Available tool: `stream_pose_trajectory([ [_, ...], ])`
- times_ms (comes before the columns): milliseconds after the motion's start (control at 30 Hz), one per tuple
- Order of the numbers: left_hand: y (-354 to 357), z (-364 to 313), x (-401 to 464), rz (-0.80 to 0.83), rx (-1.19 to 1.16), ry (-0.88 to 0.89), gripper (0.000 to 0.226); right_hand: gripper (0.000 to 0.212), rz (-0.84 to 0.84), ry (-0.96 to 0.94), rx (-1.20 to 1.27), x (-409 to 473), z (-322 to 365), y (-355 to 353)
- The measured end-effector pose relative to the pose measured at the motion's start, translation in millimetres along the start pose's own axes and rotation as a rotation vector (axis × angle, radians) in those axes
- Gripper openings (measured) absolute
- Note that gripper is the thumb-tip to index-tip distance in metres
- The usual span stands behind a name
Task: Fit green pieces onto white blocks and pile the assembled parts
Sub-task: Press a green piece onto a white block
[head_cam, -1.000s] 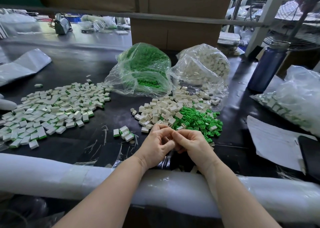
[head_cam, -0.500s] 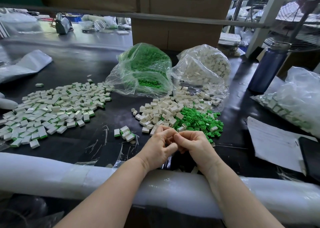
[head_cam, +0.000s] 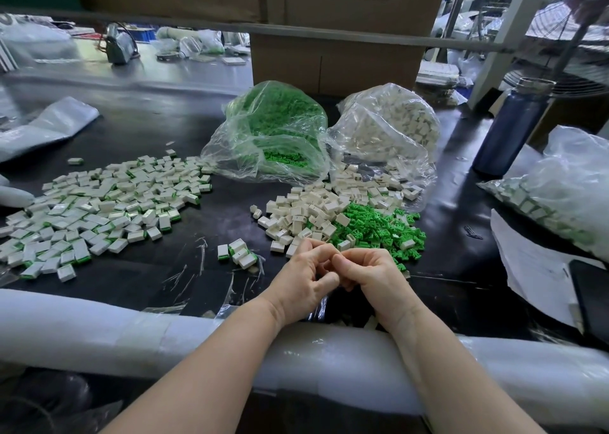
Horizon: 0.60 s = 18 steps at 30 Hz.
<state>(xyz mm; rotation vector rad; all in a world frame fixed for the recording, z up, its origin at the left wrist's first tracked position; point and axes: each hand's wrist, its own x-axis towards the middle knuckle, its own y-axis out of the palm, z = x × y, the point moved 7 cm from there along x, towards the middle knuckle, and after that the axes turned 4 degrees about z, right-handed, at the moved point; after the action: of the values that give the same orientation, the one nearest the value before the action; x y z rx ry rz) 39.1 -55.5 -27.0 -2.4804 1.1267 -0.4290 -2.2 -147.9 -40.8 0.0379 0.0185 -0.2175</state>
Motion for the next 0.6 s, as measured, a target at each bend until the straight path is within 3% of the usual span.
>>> stream_pose_trajectory([
  [600, -0.3, 2.2, 0.6, 0.009, 0.054, -0.013, 0.01, 0.016, 0.002, 0.012, 0.023, -0.6, 0.5, 0.7],
])
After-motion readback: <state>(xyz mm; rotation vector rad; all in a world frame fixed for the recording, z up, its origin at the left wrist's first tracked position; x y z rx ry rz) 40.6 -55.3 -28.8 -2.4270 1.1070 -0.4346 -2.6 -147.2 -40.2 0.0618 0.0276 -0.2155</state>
